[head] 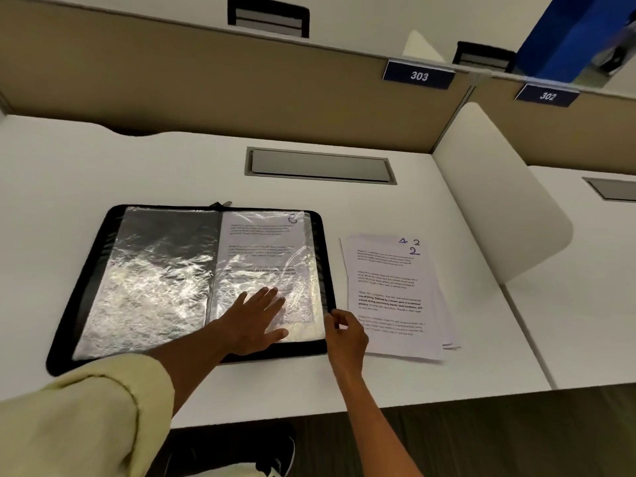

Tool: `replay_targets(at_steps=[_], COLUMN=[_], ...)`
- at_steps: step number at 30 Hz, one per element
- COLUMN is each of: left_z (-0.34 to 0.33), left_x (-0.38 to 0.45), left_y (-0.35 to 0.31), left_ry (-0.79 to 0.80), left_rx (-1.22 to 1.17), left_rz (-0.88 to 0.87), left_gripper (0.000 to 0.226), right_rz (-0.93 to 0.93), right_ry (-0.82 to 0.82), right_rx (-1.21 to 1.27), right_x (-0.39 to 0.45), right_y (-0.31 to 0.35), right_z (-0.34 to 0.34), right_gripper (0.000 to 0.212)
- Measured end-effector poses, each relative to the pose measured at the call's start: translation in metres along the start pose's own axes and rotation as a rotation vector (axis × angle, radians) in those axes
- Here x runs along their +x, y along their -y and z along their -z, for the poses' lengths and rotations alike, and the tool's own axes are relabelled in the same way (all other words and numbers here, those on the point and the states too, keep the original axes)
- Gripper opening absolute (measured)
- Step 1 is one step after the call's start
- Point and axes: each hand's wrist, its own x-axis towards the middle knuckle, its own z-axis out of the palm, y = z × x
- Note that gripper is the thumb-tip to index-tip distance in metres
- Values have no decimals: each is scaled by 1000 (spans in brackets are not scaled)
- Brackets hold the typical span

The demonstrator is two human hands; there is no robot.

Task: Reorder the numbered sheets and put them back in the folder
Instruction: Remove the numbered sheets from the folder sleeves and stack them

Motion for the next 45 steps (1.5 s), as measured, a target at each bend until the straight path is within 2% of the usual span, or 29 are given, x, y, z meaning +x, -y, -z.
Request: replay_targets(at_steps=[3, 7, 11, 14, 16, 21, 26, 28, 31, 37, 40, 43, 45], left_z=[6, 11, 11, 10, 9, 8, 4, 4, 5, 4, 4, -2, -4], left_x=[-9, -16, -20, -24, -24, -27, -34, -40, -46, -62, -74, -80, -85], left_y=[13, 24, 34, 40, 45, 57, 67, 68, 70, 92, 106, 124, 129], left_ry=[10, 18, 34, 19, 10, -1, -6, -4, -43, -136, -161, -158, -197], left_rx=[-19, -16, -20, -8, 1, 4, -8, -13, 10, 1, -57, -135, -196], left_rz=[17, 23, -1, -25, -37, -76, -95, -96, -95, -140, -141, -135, -154], left_gripper=[141, 146, 145, 133, 125, 131, 137, 126, 92, 71, 77, 105, 111], right_rz=[10, -33, -34, -17, 21, 69, 229, 259, 343, 362, 337, 342, 331], right_ry=[70, 60, -2, -89, -126, -179, -246, -241, -155, 4, 41, 53, 60], right_rx=[-60, -90, -106, -96, -77, -48, -119, -158, -138, -5, 49, 88, 116], right_x=[-4, -8, -12, -16, -20, -35, -53, -62, -77, -105, -116, -126, -131], right_y=[1, 2, 7, 16, 20, 27, 32, 36, 42, 61, 68, 73, 75], right_z=[-19, -34, -46, -53, -57, -67, -89, -99, -115, -140, -150, -159, -164], right_gripper=[25, 39, 33, 17, 16, 8, 9, 9, 10, 7, 6, 7, 9])
